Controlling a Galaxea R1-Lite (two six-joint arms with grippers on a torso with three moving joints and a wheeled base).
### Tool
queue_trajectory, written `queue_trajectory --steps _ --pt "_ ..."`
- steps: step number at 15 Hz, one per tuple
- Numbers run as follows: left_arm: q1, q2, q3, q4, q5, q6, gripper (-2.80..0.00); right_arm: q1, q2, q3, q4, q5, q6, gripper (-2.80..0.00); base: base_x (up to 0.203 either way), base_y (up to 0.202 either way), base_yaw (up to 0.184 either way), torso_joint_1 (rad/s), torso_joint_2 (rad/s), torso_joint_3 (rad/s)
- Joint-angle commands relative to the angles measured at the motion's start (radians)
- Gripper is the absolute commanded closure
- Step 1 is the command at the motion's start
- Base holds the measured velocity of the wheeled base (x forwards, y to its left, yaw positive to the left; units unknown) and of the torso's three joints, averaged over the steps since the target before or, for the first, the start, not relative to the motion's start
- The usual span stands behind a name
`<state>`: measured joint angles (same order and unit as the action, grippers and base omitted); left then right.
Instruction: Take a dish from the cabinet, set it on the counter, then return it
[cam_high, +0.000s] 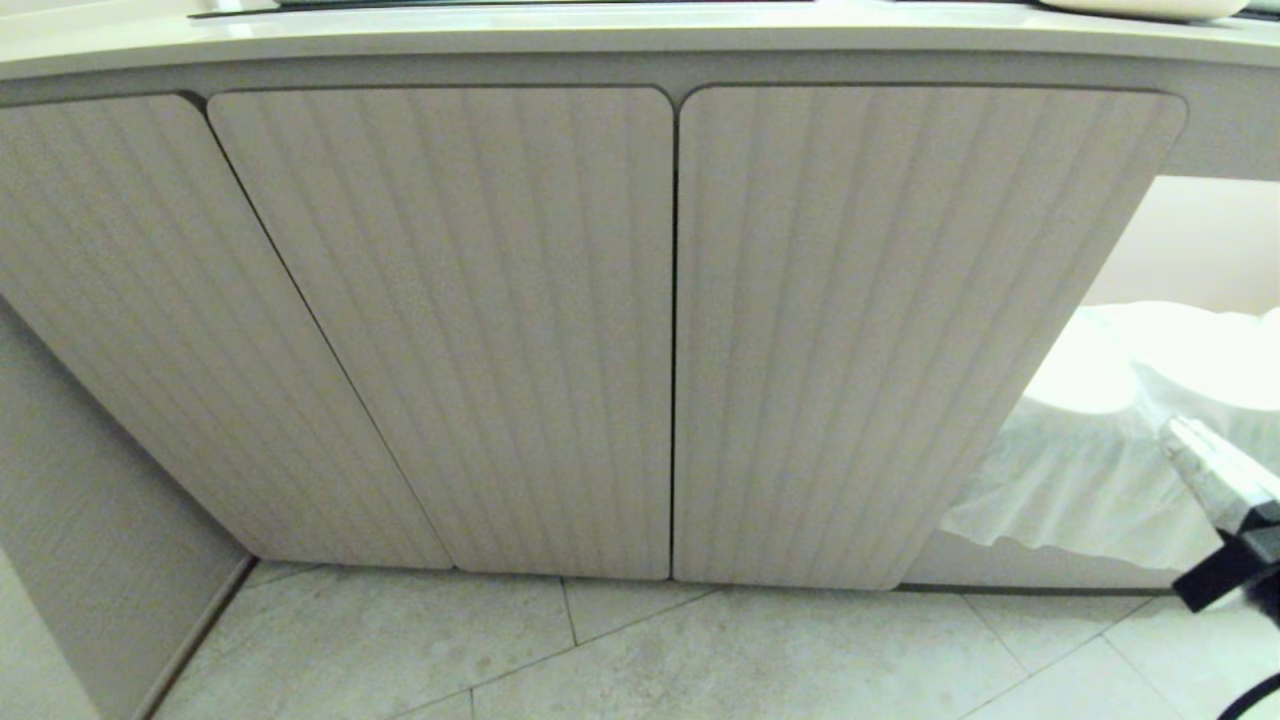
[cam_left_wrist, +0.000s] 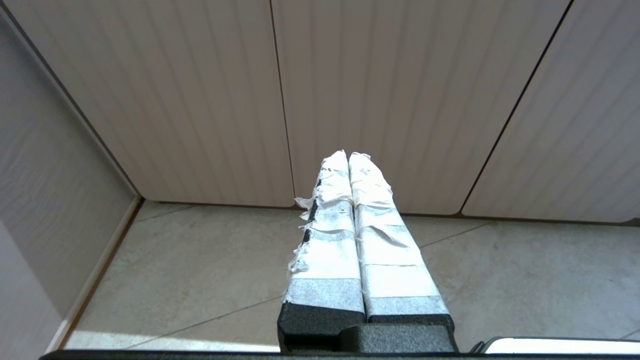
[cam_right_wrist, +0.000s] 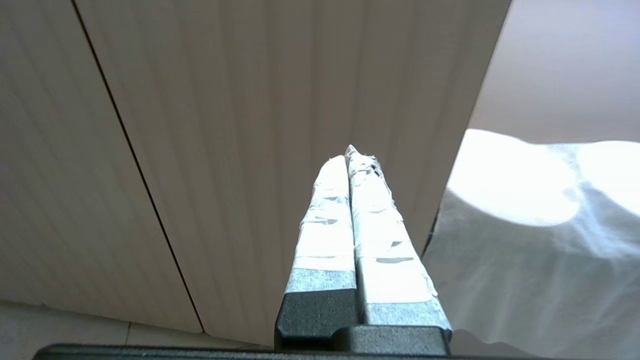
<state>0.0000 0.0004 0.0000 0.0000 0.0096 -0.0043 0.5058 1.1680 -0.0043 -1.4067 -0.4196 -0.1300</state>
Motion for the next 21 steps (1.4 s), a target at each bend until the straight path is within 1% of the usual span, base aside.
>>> queue_trajectory --steps 1,3,4,7,8,10,11,13,14,16,18,21 --pt "0.000 0.000 0.000 0.000 0.001 0.000 0.00 -0.046 -0.151 0.004 0.110 0.036 -0.003 0.00 0.000 0.000 0.000 0.000 0.00 0.000" --pt "0.000 0.000 0.000 0.000 0.000 0.000 0.00 -0.133 -0.231 0.004 0.297 0.101 0.007 0.00 0.000 0.000 0.000 0.000 0.00 0.000" --pt "0.000 0.000 0.000 0.000 0.000 0.000 0.00 -0.152 -0.274 0.004 0.381 0.116 0.013 0.00 0.000 0.000 0.000 0.000 0.00 0.000" --pt "0.000 0.000 0.000 0.000 0.000 0.000 0.00 -0.198 -0.423 0.004 0.673 0.133 0.015 0.00 0.000 0.000 0.000 0.000 0.00 0.000" --pt "0.000 0.000 0.000 0.000 0.001 0.000 0.00 -0.232 -0.475 0.004 0.783 0.135 0.015 0.00 0.000 0.000 0.000 0.000 0.00 0.000" --pt "0.000 0.000 0.000 0.000 0.001 0.000 0.00 -0.296 -0.574 0.004 0.940 0.142 0.008 0.00 0.000 0.000 0.000 0.000 0.00 0.000" --pt "0.000 0.000 0.000 0.000 0.000 0.000 0.00 -0.346 -0.619 0.004 1.012 0.173 0.001 0.00 0.000 0.000 0.000 0.000 0.00 0.000" --pt "0.000 0.000 0.000 0.000 0.000 0.000 0.00 -0.447 -0.711 0.004 1.118 0.293 -0.007 0.00 0.000 0.000 0.000 0.000 0.00 0.000" --pt "0.000 0.000 0.000 0.000 0.001 0.000 0.00 -0.482 -0.760 0.004 1.175 0.331 -0.011 0.00 0.000 0.000 0.000 0.000 0.00 0.000" --pt "0.000 0.000 0.000 0.000 0.001 0.000 0.00 -0.535 -0.870 0.004 1.301 0.366 -0.030 0.00 0.000 0.000 0.000 0.000 0.00 0.000" --pt "0.000 0.000 0.000 0.000 0.001 0.000 0.00 -0.544 -0.928 0.004 1.360 0.400 -0.035 0.00 0.000 0.000 0.000 0.000 0.00 0.000" --pt "0.000 0.000 0.000 0.000 0.001 0.000 0.00 -0.505 -1.048 0.004 1.399 0.411 -0.010 0.00 0.000 0.000 0.000 0.000 0.00 0.000"
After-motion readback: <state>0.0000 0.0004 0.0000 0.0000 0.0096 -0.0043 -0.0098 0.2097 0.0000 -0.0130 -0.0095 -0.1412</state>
